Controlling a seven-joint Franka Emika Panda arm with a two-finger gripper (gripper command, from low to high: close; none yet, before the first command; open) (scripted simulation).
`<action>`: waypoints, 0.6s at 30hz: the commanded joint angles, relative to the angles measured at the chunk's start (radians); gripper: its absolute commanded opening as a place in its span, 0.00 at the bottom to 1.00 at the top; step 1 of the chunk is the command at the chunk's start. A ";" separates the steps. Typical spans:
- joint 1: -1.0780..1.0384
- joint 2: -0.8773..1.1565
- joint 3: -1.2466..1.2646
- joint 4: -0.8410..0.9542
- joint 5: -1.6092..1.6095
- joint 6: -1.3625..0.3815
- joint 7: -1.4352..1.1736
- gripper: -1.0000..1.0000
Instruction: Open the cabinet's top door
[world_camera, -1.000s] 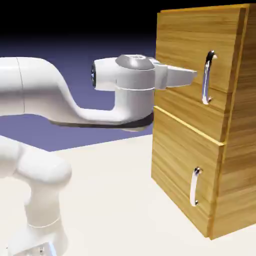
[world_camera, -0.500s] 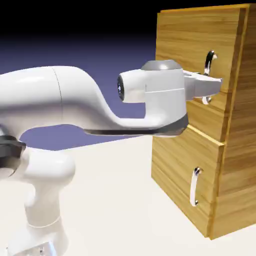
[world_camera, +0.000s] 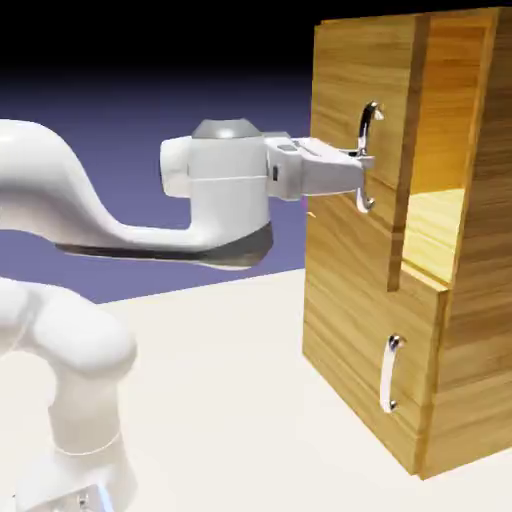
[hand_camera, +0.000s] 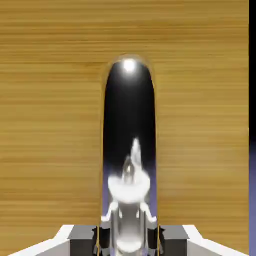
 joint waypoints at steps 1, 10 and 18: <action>-0.036 -0.016 0.033 -0.024 0.035 -0.011 -0.012 0.00; -0.281 -0.207 0.313 -0.219 0.419 -0.116 -0.189 0.00; -0.308 -0.397 0.535 -0.329 0.767 -0.311 -0.357 0.00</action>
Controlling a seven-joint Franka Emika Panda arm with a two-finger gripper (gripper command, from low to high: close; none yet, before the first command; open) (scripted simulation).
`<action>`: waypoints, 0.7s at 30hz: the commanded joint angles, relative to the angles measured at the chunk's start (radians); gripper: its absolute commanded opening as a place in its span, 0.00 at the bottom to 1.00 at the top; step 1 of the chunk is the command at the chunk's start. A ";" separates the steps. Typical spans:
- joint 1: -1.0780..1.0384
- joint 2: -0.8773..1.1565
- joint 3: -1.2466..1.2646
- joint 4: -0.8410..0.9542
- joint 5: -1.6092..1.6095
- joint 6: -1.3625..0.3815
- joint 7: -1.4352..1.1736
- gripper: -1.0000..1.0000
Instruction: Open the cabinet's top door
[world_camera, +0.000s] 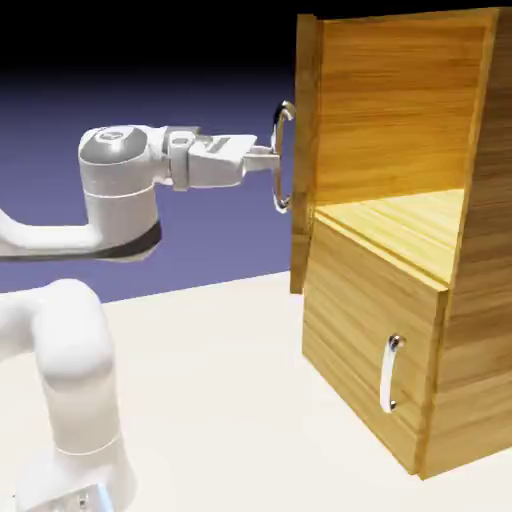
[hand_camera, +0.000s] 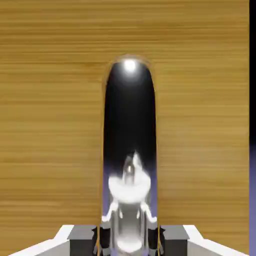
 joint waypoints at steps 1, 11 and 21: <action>0.006 -0.022 0.034 -0.008 0.044 -0.035 -0.016 0.00; 0.073 -0.124 0.396 0.004 0.410 -0.386 -0.084 0.00; 0.011 -0.057 0.758 0.195 0.703 -0.748 -0.078 0.00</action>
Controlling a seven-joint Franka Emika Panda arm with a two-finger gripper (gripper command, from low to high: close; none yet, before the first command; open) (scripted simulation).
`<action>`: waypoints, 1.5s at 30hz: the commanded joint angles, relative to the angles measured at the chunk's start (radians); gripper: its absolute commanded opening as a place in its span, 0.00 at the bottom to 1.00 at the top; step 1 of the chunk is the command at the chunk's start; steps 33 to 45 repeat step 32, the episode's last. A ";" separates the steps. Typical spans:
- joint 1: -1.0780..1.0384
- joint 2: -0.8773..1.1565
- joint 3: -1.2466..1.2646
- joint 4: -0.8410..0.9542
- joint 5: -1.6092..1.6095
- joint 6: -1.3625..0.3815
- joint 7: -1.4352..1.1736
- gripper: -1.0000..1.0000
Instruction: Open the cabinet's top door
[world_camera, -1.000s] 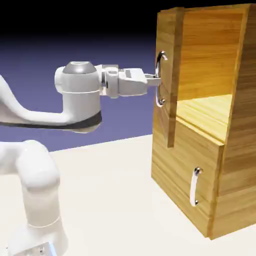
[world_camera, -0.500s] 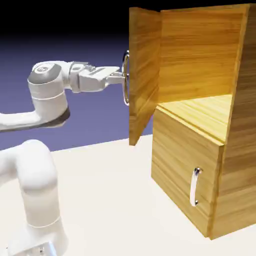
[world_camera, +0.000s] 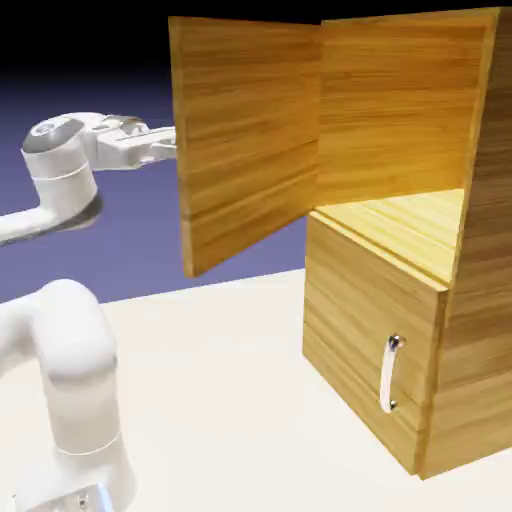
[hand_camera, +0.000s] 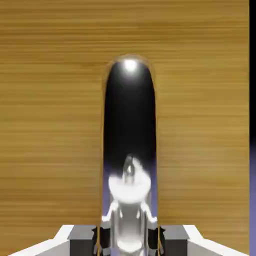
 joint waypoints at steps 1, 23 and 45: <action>-0.021 0.012 0.037 0.032 0.027 -0.042 0.001 0.00; -0.625 -0.114 0.335 0.598 0.401 -0.484 -0.229 0.00; -0.831 -0.288 0.266 0.730 0.512 -0.533 -0.404 0.00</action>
